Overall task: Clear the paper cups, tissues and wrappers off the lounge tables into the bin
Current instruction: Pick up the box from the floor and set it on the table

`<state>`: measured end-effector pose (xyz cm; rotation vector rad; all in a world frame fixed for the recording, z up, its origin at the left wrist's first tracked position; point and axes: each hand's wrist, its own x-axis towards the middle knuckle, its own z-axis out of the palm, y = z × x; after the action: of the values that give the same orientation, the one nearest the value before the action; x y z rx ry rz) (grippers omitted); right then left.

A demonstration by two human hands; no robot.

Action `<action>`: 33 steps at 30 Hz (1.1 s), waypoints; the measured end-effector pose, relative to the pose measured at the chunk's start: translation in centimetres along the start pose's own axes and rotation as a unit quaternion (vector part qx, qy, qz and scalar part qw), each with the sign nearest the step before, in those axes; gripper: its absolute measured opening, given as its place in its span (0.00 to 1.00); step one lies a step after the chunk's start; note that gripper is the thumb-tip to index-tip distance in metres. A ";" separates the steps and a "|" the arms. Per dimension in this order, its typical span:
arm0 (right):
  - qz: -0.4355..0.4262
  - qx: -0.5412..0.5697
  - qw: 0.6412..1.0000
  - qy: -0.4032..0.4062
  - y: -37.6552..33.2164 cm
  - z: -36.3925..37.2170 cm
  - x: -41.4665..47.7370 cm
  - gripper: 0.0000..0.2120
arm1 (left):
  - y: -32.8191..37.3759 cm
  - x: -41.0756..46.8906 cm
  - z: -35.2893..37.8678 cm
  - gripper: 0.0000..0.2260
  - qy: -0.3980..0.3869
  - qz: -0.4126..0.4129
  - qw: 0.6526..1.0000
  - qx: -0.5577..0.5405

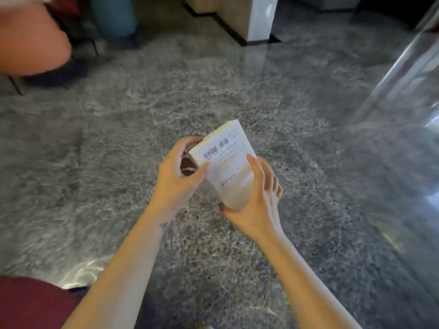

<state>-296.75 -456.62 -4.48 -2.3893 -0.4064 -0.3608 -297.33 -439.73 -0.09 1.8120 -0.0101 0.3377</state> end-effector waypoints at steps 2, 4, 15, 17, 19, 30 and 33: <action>-0.045 0.028 0.999 -0.003 -2.3 -1.0 0.4 0.48 | 2.3 -1.0 -2.5 0.15 0.045 0.015 0.999 0.014; -0.090 0.059 0.994 0.005 -4.5 -2.2 0.8 0.42 | 4.5 -2.5 -5.4 0.15 0.101 0.033 0.993 0.043; -0.255 0.317 0.910 -0.082 -23.2 -0.7 -0.6 0.10 | 16.8 -25.4 -25.3 0.13 0.476 0.025 0.846 0.240; -0.296 0.348 0.880 -0.133 -28.6 0.7 -3.3 0.08 | 19.5 -32.3 -27.5 0.13 0.544 0.002 0.793 0.274; -0.337 0.379 0.844 -0.175 -33.9 1.9 -6.9 0.08 | 22.1 -39.1 -28.9 0.13 0.596 -0.016 0.744 0.302; -0.458 0.526 0.614 -0.370 -56.6 4.2 -33.6 0.06 | 30.7 -70.6 -28.7 0.11 0.766 -0.112 0.490 0.401; -0.476 0.536 0.566 -0.409 -61.1 4.4 -41.1 0.06 | 32.0 -76.9 -28.9 0.12 0.785 -0.141 0.441 0.411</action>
<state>-356.91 -417.49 12.84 -0.7559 -1.7428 0.5176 -383.23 -434.01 18.72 1.5399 2.0614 1.9099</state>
